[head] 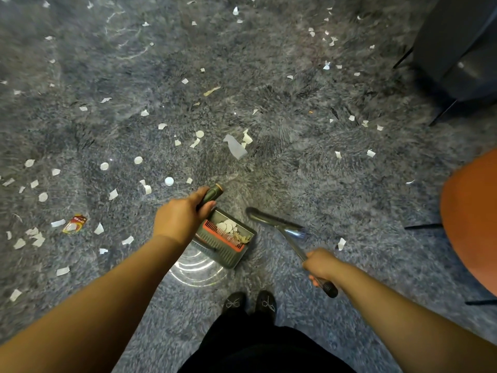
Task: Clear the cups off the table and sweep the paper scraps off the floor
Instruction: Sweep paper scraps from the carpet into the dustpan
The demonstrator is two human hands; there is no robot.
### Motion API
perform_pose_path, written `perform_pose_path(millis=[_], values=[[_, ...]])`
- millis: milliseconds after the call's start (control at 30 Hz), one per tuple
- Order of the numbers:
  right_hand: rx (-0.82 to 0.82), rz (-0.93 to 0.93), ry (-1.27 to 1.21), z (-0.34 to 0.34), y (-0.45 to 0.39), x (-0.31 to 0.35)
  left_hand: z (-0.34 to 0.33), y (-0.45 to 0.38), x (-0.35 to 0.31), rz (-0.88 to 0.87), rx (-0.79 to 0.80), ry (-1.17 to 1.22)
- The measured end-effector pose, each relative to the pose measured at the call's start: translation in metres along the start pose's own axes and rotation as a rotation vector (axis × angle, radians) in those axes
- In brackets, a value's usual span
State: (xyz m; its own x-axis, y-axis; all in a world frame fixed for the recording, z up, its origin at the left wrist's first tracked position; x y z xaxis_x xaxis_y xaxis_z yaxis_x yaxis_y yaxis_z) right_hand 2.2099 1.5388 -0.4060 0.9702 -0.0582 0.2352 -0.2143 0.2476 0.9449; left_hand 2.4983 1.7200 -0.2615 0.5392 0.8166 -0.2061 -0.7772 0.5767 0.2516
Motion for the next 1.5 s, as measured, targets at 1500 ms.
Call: perform_pose_path(millis=[1500], values=[[-0.289, -0.063, -0.782, 0.151, 0.101, -0.268, -0.077, 0.018, -0.359, -0.641, 0.183, -0.013]])
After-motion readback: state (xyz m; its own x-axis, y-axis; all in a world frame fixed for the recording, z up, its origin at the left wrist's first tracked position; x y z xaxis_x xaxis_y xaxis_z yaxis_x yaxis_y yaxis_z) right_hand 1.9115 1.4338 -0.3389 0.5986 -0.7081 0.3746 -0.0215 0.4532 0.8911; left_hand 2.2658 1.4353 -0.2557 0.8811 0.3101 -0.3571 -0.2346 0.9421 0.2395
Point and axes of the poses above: each hand's wrist, its own y-axis away from the middle knuckle, its own z-axis out of the back of the hand, x = y × z, the point moved 10 cm from there along -y, towards the middle knuckle, and after that the axes turned 4 degrees about x, right-handed, at the moved point
